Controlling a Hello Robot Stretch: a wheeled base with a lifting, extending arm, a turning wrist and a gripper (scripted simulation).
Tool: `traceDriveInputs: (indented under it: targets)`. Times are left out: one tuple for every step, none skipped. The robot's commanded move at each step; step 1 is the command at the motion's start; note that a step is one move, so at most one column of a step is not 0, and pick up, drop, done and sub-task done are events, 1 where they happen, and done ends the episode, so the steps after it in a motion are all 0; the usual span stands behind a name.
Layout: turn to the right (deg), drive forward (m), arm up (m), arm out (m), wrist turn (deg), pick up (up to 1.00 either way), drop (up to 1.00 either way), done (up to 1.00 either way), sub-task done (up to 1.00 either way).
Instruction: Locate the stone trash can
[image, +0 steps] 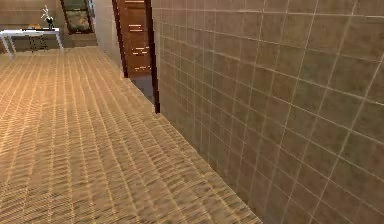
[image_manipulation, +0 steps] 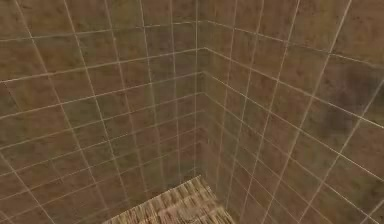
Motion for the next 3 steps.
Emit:
traceDriveInputs:
  targets:
    - [-18.0, 0.0, 0.0, 0.0, 0.0, 0.0, 0.0, 0.0, 0.0]
    - [-3.0, 0.0, 0.0, 0.0, 0.0, 0.0, 0.0, 0.0, 0.0]
    - [0.0, 1.0, 0.0, 0.0, 0.0, 0.0, 0.0, 0.0, 0.0]
